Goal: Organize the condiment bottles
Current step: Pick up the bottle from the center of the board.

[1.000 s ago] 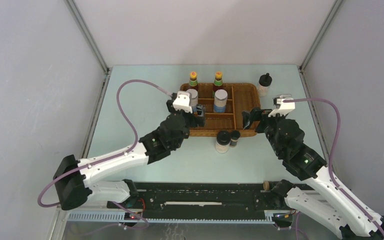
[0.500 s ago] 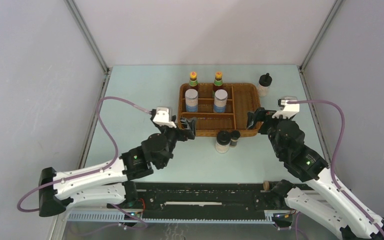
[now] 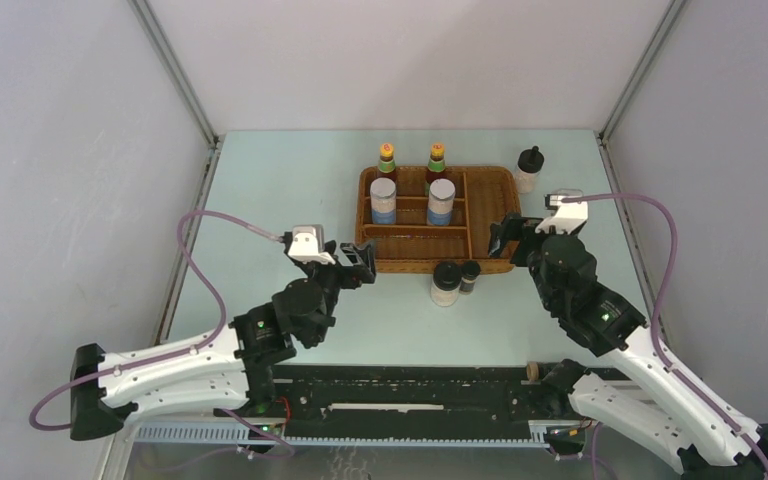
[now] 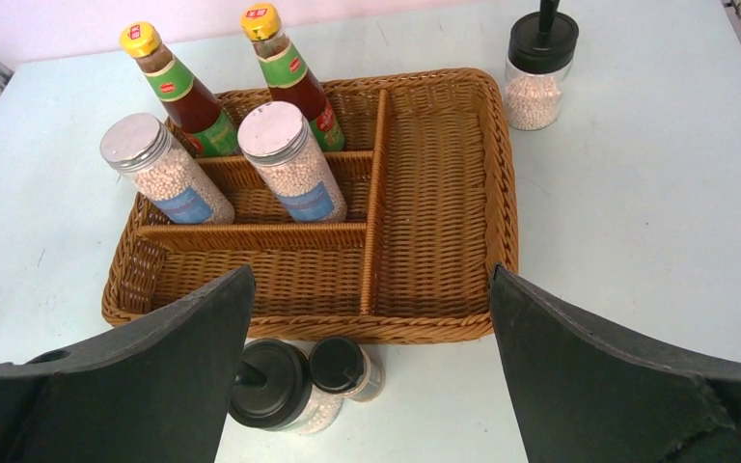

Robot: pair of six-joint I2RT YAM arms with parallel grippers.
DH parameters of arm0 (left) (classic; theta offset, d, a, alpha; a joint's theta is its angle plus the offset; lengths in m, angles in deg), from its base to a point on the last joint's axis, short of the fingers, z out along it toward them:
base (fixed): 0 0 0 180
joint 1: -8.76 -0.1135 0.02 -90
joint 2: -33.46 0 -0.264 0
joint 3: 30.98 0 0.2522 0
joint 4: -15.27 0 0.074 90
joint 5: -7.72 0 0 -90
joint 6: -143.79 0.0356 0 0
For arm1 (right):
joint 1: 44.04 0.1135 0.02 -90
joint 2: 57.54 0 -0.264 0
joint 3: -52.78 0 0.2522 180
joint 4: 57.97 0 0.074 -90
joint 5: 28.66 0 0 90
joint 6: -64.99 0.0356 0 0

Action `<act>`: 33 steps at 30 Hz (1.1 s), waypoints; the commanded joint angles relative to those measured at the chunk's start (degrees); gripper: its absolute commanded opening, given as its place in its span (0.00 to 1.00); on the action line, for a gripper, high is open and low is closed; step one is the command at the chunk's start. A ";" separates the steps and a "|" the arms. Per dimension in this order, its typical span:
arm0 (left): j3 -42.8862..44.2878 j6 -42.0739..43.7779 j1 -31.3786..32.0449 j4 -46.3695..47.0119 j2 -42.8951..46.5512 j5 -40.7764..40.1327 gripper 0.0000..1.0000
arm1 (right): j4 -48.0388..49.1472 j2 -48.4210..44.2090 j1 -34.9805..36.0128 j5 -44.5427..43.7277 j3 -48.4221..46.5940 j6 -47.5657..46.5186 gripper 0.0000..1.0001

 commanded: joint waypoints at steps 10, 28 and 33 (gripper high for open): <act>-2.87 1.29 0.40 4.13 3.87 -4.17 0.84 | 3.72 1.34 0.73 -2.11 -0.93 -0.32 1.00; -3.91 2.41 0.23 6.11 3.46 -5.26 0.85 | 5.41 3.46 0.50 -1.95 -0.93 -1.00 1.00; -4.61 2.80 -0.04 6.14 5.20 -5.58 0.85 | 6.44 4.73 0.63 -1.66 -0.93 -1.00 1.00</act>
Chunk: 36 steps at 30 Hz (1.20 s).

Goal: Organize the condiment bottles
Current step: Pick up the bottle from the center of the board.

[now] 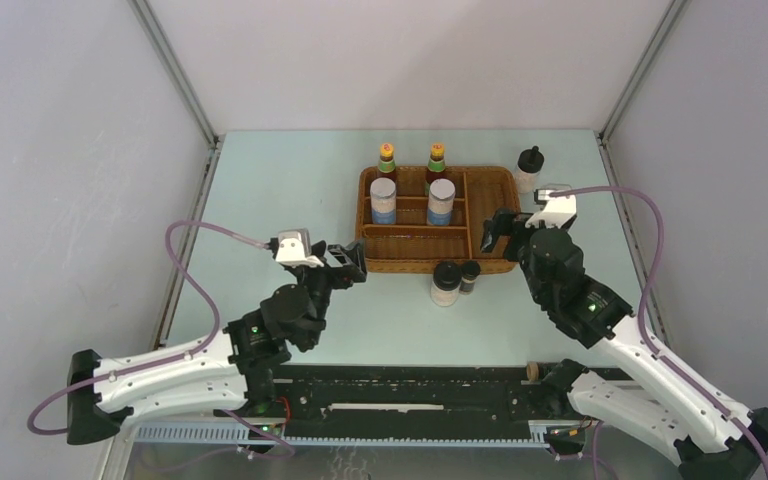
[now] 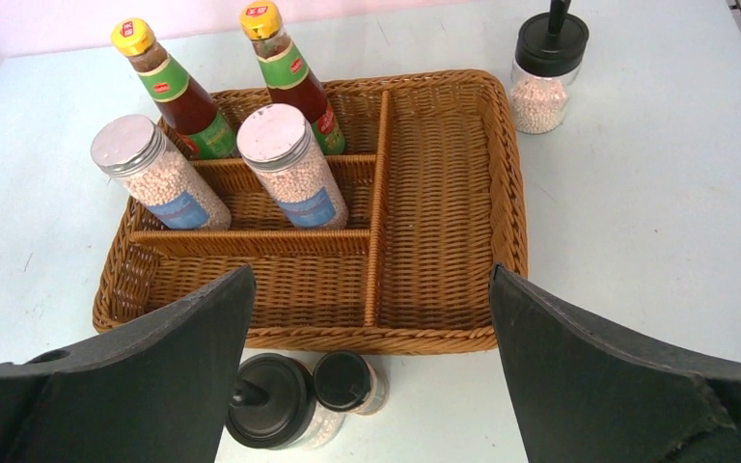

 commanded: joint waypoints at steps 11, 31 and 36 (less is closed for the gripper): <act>-2.98 0.55 -0.32 1.90 4.03 -2.48 0.85 | 4.18 2.30 0.35 -1.02 -0.93 0.05 1.00; -3.13 -6.30 -0.38 0.18 0.00 6.77 0.85 | 0.70 0.97 0.76 -1.35 -1.99 -0.75 0.99; -3.58 -6.65 -0.25 0.23 -0.27 6.74 0.85 | 0.79 1.50 1.48 -1.86 -1.99 -1.19 0.99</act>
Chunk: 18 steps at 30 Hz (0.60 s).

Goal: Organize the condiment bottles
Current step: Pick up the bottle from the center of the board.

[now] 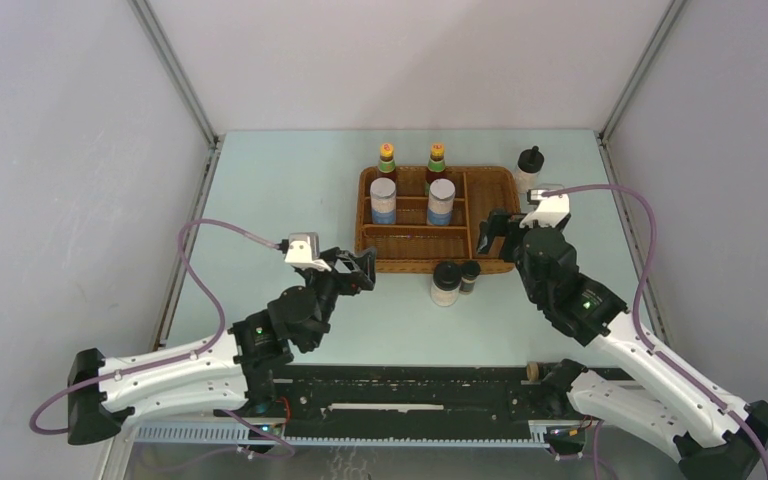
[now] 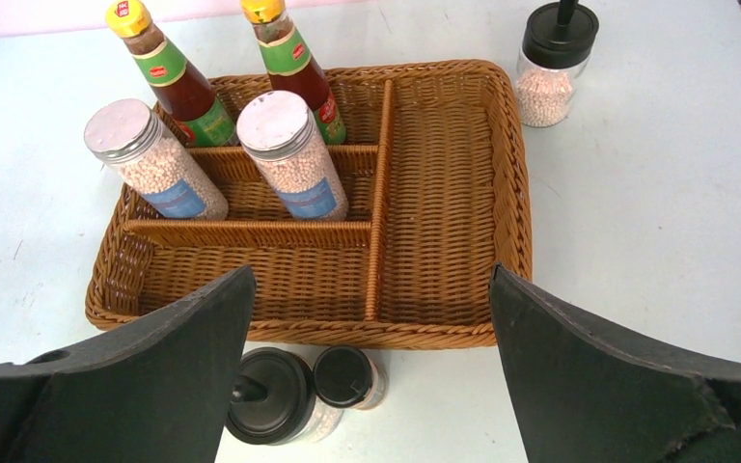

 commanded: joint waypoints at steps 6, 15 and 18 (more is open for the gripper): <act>-1.57 -1.48 0.26 -0.15 1.24 -0.35 0.85 | -0.03 0.38 1.59 -2.30 -3.10 -1.35 0.99; 1.40 -2.63 0.26 -5.53 0.48 -2.79 0.85 | -1.67 0.31 2.82 -3.54 -4.94 -1.88 0.99; 2.43 -2.81 0.26 -6.64 0.17 -2.86 0.85 | -2.66 0.47 3.61 -4.64 -6.24 -2.06 0.99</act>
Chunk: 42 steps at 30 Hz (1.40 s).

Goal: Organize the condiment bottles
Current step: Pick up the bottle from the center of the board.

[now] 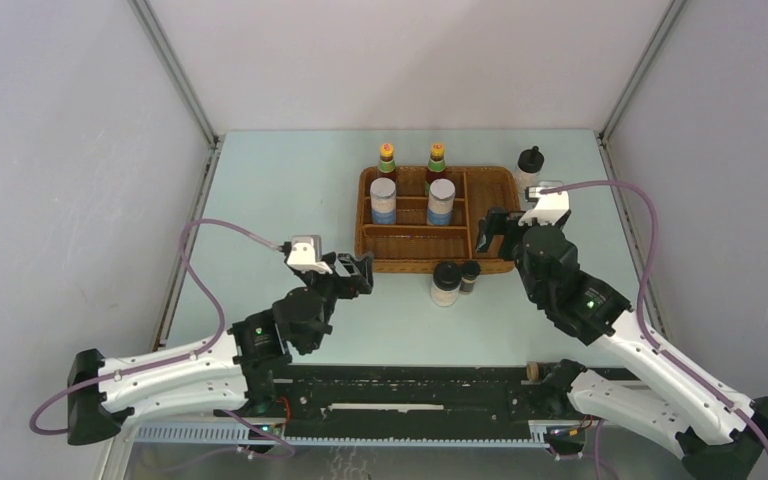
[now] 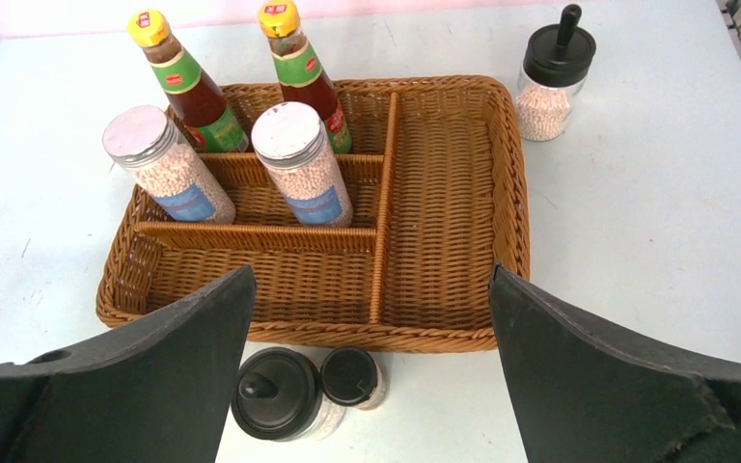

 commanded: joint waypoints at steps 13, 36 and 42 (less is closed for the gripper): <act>3.81 -4.09 0.81 -7.58 4.57 -3.07 0.84 | -5.80 -2.29 9.19 -10.60 -6.49 0.92 0.99; 11.44 -2.16 0.86 -12.15 0.80 -0.74 0.85 | -1.90 0.53 -12.31 5.02 -7.93 2.59 1.00; 11.71 0.40 0.86 -9.27 -0.36 0.16 0.85 | 1.10 11.14 -23.16 14.13 -11.70 3.36 1.00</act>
